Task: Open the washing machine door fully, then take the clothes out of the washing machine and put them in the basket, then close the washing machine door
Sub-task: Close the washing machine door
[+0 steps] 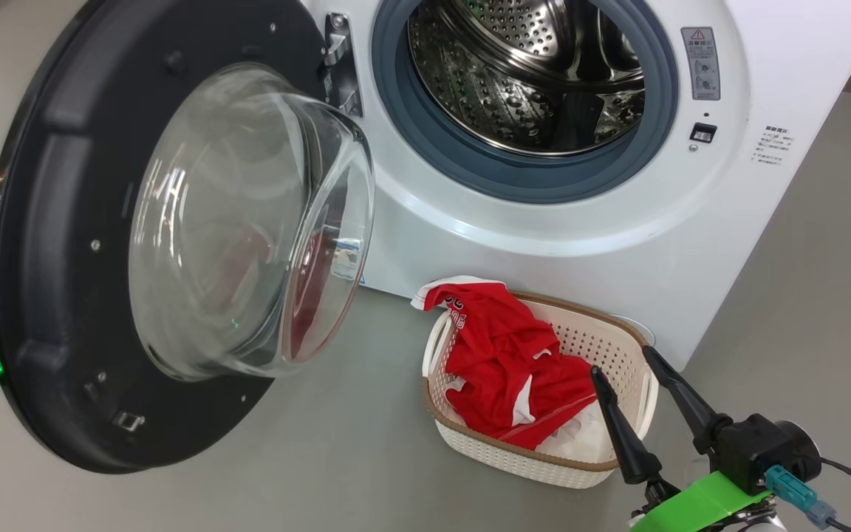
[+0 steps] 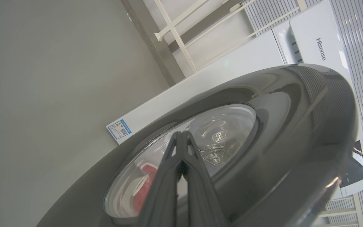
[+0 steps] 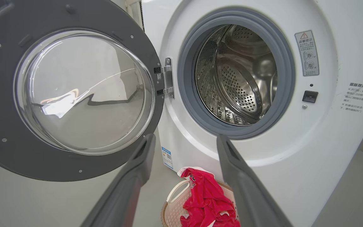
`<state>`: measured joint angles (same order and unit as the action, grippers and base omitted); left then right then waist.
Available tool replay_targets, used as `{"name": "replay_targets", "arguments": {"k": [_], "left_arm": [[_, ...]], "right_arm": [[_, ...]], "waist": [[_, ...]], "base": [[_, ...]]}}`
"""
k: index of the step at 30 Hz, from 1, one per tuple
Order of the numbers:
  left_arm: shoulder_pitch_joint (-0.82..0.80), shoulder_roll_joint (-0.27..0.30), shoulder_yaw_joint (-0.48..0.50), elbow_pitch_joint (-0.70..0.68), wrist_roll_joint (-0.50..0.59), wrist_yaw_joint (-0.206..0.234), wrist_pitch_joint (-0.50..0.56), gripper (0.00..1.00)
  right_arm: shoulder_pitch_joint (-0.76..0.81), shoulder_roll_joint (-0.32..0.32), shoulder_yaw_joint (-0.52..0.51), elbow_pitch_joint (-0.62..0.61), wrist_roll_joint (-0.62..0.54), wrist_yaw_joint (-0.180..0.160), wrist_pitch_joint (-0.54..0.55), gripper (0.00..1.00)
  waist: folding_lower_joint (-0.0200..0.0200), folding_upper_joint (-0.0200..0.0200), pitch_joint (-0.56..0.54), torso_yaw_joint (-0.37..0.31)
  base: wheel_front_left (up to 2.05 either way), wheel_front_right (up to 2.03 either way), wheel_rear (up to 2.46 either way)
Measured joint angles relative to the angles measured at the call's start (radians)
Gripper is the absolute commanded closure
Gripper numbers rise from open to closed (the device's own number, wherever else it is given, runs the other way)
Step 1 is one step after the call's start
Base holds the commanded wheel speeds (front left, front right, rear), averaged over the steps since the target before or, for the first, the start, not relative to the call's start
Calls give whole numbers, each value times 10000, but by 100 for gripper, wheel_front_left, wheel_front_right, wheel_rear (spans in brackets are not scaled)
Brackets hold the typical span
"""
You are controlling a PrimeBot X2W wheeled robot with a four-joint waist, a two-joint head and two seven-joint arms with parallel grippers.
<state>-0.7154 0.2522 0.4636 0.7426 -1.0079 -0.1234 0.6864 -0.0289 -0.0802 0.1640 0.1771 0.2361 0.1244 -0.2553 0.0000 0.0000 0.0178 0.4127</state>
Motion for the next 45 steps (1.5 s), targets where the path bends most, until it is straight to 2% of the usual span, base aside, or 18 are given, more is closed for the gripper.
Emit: {"name": "replay_targets", "arguments": {"k": [8, 20, 27, 45], "left_arm": [[553, -495, 259, -1304, -644, 52, 522, 100], [1313, -1526, 360, -3200, -1290, 886, 1116, 100], [1824, -2015, 61, -4464, -1557, 1273, 1551, 100], [2915, -2169, -884, -5626, -2343, 1881, 1651, 100]], "right_arm": [[2, 79, 6, 4, 0, 0, 0, 0], [2, 86, 6, 48, 0, 0, 0, 0], [2, 130, -10, 58, 0, 0, 0, 0], [15, 176, -6, 82, 2, 0, 0, 0]], "waist": [[0, 0, 47, -10], [0, 0, 135, -194], [0, 0, 174, -323], [0, 0, 7, -834]], "base": [[0, 0, 0], [0, 0, 0], [0, 0, 0], [0, 0, 0]]}}
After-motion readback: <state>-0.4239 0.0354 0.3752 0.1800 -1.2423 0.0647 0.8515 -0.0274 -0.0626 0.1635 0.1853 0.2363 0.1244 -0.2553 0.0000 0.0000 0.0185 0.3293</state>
